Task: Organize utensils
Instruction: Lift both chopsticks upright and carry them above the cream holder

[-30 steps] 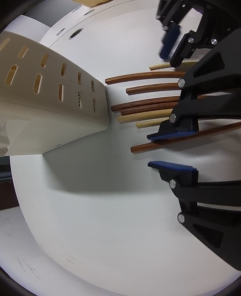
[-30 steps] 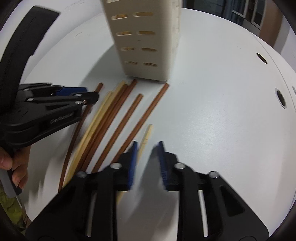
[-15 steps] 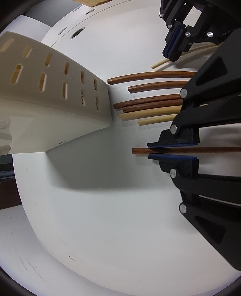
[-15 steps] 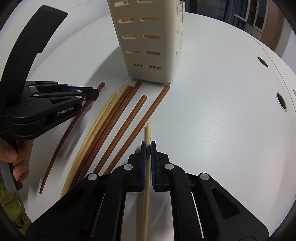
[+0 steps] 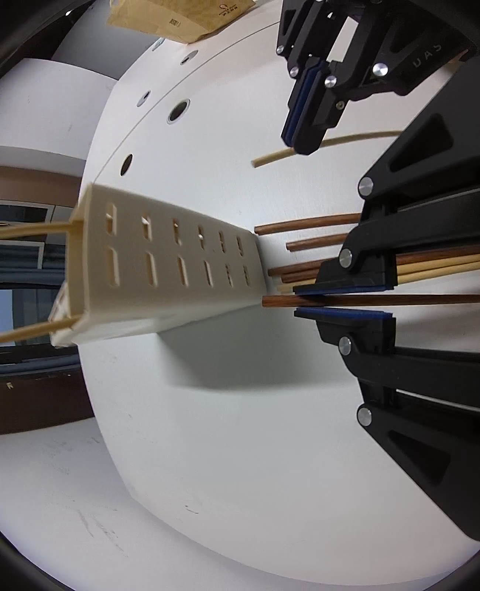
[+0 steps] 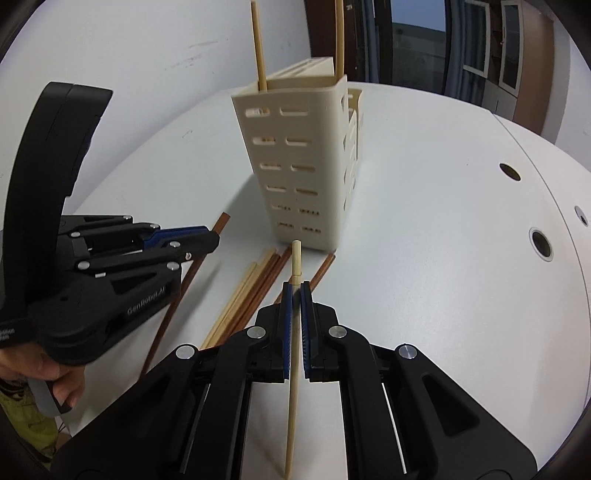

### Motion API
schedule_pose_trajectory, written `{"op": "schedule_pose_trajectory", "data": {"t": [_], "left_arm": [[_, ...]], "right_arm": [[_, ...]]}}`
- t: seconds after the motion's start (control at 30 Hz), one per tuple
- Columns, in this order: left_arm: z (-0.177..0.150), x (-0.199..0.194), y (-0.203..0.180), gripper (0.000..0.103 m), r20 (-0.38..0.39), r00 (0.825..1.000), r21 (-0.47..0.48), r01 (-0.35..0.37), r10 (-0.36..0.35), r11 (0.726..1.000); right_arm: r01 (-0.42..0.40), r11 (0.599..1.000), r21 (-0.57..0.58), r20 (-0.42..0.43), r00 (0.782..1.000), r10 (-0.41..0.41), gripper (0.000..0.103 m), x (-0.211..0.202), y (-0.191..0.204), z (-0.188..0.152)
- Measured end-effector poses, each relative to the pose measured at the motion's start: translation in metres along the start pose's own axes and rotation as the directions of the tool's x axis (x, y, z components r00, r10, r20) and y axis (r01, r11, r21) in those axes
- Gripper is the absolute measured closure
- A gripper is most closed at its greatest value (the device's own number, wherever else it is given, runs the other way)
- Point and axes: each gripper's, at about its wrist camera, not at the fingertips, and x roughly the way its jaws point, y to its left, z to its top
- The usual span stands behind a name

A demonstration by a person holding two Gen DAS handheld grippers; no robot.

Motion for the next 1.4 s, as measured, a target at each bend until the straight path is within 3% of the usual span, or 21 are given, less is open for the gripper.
{"op": "schedule_pose_trajectory", "data": {"t": [0.3,0.6,1.07,1.4], "left_arm": [[0.006,-0.034,-0.002,0.097,0.103,0.994,-0.003,-0.02,0.02,1.0],[0.013,-0.072,0.008,0.097,0.22,0.975,-0.035,-0.015,0.023,0.999],[0.035,-0.107,0.02,0.097,0.379,0.925,-0.076,0.013,0.017,0.997],[0.053,-0.12,0.027,0.097,0.483,0.875,-0.103,0.025,0.028,0.994]], "right_arm": [[-0.012,1.0,0.009,0.077,0.997,0.011,0.099,-0.025,-0.002,0.009],[-0.024,1.0,-0.006,0.159,0.987,0.024,0.099,-0.045,0.002,0.019],[-0.039,0.999,-0.014,0.273,0.961,0.041,0.099,-0.066,-0.003,0.048],[-0.041,0.999,-0.017,0.365,0.93,0.044,0.1,-0.076,-0.01,0.074]]}}
